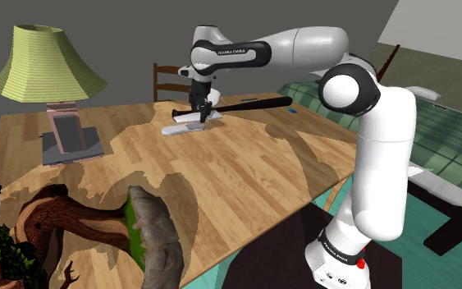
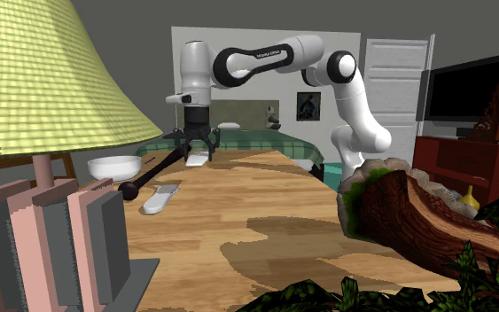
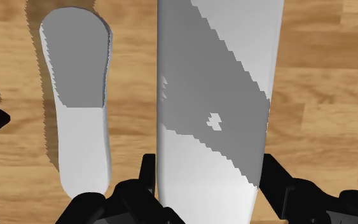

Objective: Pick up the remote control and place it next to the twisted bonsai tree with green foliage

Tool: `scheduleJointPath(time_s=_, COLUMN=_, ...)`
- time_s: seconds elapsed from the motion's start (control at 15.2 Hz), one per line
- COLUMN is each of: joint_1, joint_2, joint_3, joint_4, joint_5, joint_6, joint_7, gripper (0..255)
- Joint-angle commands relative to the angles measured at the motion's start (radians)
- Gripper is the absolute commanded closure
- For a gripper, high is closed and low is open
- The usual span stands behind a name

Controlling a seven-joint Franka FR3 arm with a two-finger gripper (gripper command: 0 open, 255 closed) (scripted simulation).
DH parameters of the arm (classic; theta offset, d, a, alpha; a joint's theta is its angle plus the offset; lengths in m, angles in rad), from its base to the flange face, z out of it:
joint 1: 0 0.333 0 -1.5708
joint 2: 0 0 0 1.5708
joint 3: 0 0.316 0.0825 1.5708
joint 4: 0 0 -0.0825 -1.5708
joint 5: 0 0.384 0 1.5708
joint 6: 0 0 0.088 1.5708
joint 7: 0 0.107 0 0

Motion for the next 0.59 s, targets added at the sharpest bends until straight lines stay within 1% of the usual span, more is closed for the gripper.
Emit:
scheduleJointPath(time_s=0.0, joint_1=-0.001, joint_2=-0.003, joint_3=-0.001, joint_4=0.024, joint_5=0.000, joint_6=-0.027, joint_7=-0.001, gripper=255)
scheduleJointPath(time_s=0.53, joint_1=-0.003, joint_2=-0.004, joint_3=-0.001, joint_4=0.130, joint_5=-0.001, joint_6=-0.134, joint_7=0.000, gripper=255)
